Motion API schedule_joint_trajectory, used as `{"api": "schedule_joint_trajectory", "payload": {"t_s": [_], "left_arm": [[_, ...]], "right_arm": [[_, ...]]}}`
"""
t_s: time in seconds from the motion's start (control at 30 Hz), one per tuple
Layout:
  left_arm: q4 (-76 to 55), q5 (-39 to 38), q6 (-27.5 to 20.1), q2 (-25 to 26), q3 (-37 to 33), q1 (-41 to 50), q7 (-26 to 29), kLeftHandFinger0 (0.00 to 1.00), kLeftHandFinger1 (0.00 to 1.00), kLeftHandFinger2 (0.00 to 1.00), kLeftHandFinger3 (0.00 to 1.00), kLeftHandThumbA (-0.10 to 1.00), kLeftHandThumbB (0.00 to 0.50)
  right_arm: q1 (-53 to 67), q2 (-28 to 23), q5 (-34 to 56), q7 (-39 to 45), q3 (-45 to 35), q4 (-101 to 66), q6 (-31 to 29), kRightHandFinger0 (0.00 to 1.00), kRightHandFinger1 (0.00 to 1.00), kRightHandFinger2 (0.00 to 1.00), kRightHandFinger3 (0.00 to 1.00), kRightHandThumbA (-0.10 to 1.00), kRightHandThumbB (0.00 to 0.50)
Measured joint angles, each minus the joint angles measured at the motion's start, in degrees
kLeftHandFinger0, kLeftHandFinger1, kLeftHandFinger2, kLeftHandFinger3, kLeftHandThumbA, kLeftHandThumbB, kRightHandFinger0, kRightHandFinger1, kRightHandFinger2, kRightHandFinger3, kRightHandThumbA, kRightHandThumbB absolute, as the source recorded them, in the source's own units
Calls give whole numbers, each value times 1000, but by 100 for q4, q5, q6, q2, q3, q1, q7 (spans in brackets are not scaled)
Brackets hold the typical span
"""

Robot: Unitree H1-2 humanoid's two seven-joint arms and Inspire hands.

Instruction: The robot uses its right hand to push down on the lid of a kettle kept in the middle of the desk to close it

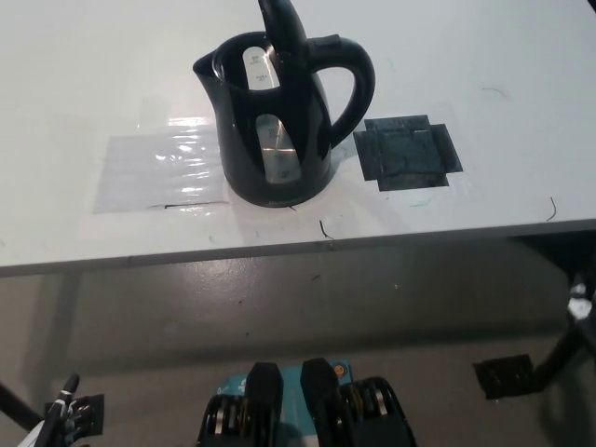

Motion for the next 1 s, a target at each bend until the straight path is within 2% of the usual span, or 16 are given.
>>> {"api": "schedule_joint_trajectory", "payload": {"t_s": [0.03,0.1,0.2,0.3,0.33,0.37,0.43,0.5,0.53,0.6,0.77,0.87,1.0], "left_arm": [[0,0,4,0,1,0,0,1000,1000,1000,1000,1000,113],[1,0,9,0,3,3,0,1000,1000,1000,1000,1000,112],[0,0,17,0,10,11,0,1000,1000,1000,1000,1000,107],[0,0,24,-1,19,20,0,1000,1000,1000,1000,1000,100],[0,-1,27,-2,22,27,-1,1000,1000,1000,1000,1000,98],[0,-1,29,-5,22,36,-1,1000,1000,1000,1000,1000,96],[0,-1,33,-8,22,66,-1,1000,1000,1000,1000,1000,107],[-1,-2,42,-11,23,117,-1,1000,1000,1000,1000,1000,107],[-2,-2,51,-11,24,138,-2,1000,1000,1000,1000,1000,112],[-4,-2,61,-10,25,217,-8,1000,1000,1000,1000,1000,104],[-17,-1,62,-1,-24,426,-84,1000,1000,1000,1000,1000,116],[-17,0,62,3,-51,526,-148,1000,1000,1000,1000,1000,130],[-21,6,63,6,-86,637,-206,1000,1000,1000,1000,1000,114]], "right_arm": [[-81,-39,-29,-6,3,-158,84,1000,1000,1000,1000,374,64],[-379,-193,-117,-14,19,-573,338,1000,1000,1000,1000,349,92],[-1036,-491,-312,-16,109,-1045,747,1000,1000,1000,1000,319,101],[-1784,-718,-495,-16,244,-1321,1114,1000,1000,1000,1000,388,131],[-2087,-771,-574,-15,322,-1358,1248,1000,1000,1000,1000,355,133],[-2329,-798,-635,-13,401,-1358,1351,1000,1000,1000,1000,341,125],[-2803,-807,-764,1,577,-1332,1567,1000,1000,1000,1000,200,91],[-3282,-772,-911,16,793,-1191,1769,1000,1000,1000,1000,193,91],[-3486,-752,-986,24,888,-1116,1866,1000,1000,1000,1000,120,16],[-3956,-613,-1110,23,1046,-859,2070,1000,1000,1000,1000,184,0],[-4902,-40,-1121,-79,1057,261,2526,1000,1000,1000,1000,243,4],[-5282,376,-1062,-228,966,1009,2709,1000,1000,1000,1000,273,34],[-5440,761,-1047,-337,965,1762,2859,1000,1000,1000,1000,327,46]]}}
